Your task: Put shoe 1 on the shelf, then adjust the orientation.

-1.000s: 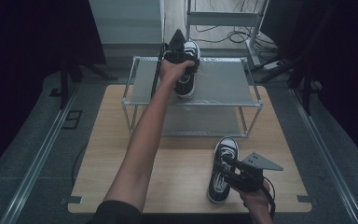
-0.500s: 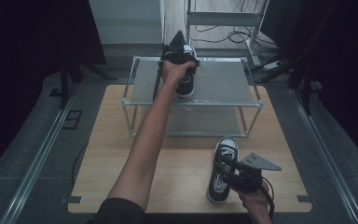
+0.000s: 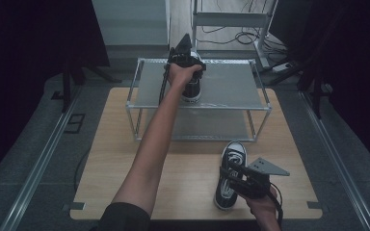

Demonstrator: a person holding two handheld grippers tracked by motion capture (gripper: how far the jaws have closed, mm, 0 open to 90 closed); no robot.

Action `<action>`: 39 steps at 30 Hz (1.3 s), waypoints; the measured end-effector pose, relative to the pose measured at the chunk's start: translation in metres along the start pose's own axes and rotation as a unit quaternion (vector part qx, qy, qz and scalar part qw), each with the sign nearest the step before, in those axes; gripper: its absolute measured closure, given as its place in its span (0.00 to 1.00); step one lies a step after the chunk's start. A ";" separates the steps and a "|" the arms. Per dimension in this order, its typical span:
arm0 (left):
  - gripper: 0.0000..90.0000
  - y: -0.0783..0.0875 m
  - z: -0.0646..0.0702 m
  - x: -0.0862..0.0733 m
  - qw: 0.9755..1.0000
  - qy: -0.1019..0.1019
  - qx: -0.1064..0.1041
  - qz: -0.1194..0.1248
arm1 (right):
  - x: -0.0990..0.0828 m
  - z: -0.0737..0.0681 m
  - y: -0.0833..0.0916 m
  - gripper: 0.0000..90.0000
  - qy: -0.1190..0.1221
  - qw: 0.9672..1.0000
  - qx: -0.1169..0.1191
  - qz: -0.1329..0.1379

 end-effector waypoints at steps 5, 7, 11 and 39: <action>0.13 0.000 0.000 0.000 1.000 0.001 -0.006 -0.001 | -0.001 0.000 -0.001 0.61 0.001 1.000 0.001 -0.002; 0.12 0.003 0.001 0.000 1.000 0.003 -0.013 0.007 | -0.001 -0.001 -0.001 0.61 0.001 1.000 0.001 -0.003; 0.12 0.006 0.000 -0.001 0.999 0.001 -0.025 0.023 | -0.001 -0.002 -0.002 0.61 0.002 1.000 0.002 -0.003; 0.20 0.099 -0.050 -0.081 0.960 -0.128 -0.187 0.167 | -0.014 -0.028 -0.016 1.00 0.036 0.998 0.025 -0.043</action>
Point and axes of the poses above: each handheld gripper's, and its own axes: y roughly backward along the jaws, x roughly out of its top, z roughly to its right, the point moved 7 cm from there along -y, roughly forward along the jaws, and after that the axes turned 3 degrees about x, right-handed, at the moved point
